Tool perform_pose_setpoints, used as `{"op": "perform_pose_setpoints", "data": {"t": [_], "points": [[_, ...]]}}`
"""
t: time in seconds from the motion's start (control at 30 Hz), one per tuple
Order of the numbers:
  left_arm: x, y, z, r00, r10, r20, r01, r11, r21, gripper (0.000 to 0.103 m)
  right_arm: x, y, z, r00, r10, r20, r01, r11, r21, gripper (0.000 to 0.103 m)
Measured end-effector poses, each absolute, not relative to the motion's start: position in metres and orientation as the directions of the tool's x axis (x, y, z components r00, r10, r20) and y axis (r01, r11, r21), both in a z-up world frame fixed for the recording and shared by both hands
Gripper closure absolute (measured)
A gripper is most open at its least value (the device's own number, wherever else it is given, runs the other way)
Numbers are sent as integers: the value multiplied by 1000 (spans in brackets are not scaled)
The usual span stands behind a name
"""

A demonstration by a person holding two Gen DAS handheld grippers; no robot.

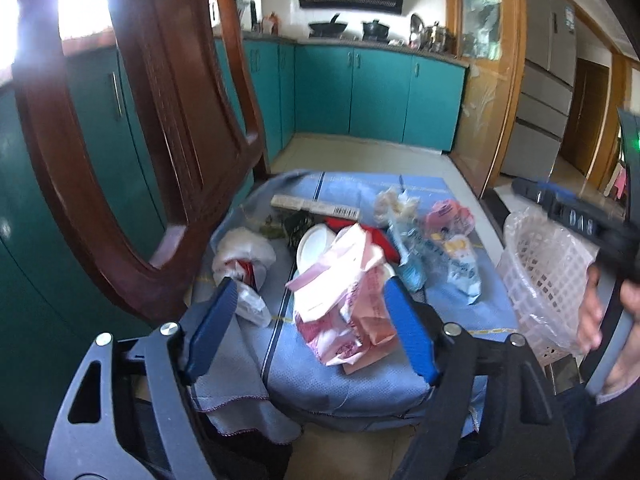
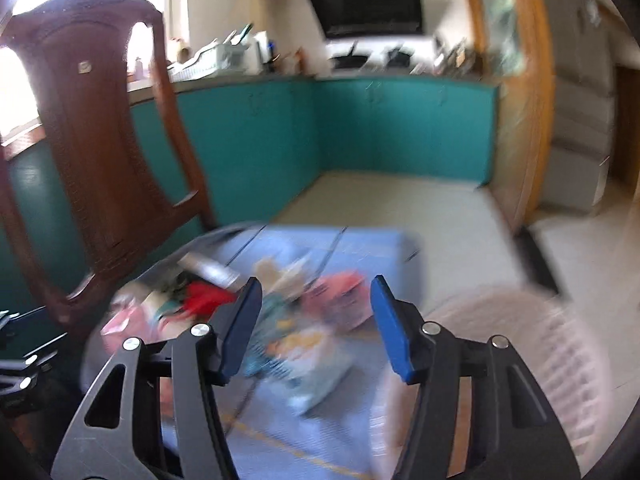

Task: Collect trash
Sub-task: 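Reach the right gripper to the clear bread bag and grasp it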

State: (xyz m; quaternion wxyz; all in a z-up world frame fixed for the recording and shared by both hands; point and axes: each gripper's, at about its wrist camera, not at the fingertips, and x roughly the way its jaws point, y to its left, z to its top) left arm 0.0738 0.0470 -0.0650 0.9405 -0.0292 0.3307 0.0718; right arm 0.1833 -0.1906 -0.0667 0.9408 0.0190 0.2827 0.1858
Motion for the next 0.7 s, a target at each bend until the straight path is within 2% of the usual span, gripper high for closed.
{"op": "perform_pose_setpoints", "data": {"t": [0.03, 0.1, 0.13, 0.2, 0.37, 0.43, 0.5, 0.53, 0.57, 0.6, 0.67, 0.7], "points": [[78, 48, -70, 765, 117, -634, -159, 987, -10, 26, 188, -185, -79, 729, 388, -564, -365, 917, 160, 44], [89, 54, -82, 736, 116, -667, -178, 984, -25, 20, 193, -171, -93, 680, 385, -624, -401, 908, 123, 26], [92, 57, -85, 727, 110, -678, -183, 982, -37, 18, 195, -161, -101, 673, 348, -652, -409, 910, 63, 24], [99, 62, -94, 705, 66, -706, -181, 979, -89, 16, 196, -149, -112, 663, 303, -684, -417, 909, -2, 23], [114, 53, -108, 677, 32, -735, -154, 983, -99, 12, 196, -129, -138, 632, 229, -740, -444, 890, -104, 23], [122, 49, -110, 679, 18, -734, -146, 983, -110, 12, 197, -124, -143, 634, 219, -742, -457, 880, -131, 29], [129, 46, -111, 679, 16, -734, -141, 984, -109, 12, 195, -123, -147, 620, 223, -752, -469, 874, -127, 50], [131, 44, -112, 679, 18, -734, -139, 985, -105, 12, 197, -123, -149, 614, 225, -756, -473, 872, -125, 56], [133, 43, -112, 679, 22, -733, -139, 985, -99, 15, 196, -124, -151, 607, 230, -761, -478, 871, -118, 66], [135, 42, -112, 681, 24, -732, -137, 986, -95, 18, 198, -122, -152, 602, 232, -764, -480, 870, -114, 74], [137, 41, -113, 675, 18, -738, -127, 988, -92, 39, 199, -124, -153, 588, 255, -767, -490, 867, -88, 80], [138, 41, -114, 671, 7, -741, -118, 988, -97, 44, 199, -125, -152, 586, 261, -767, -493, 866, -82, 83]]}}
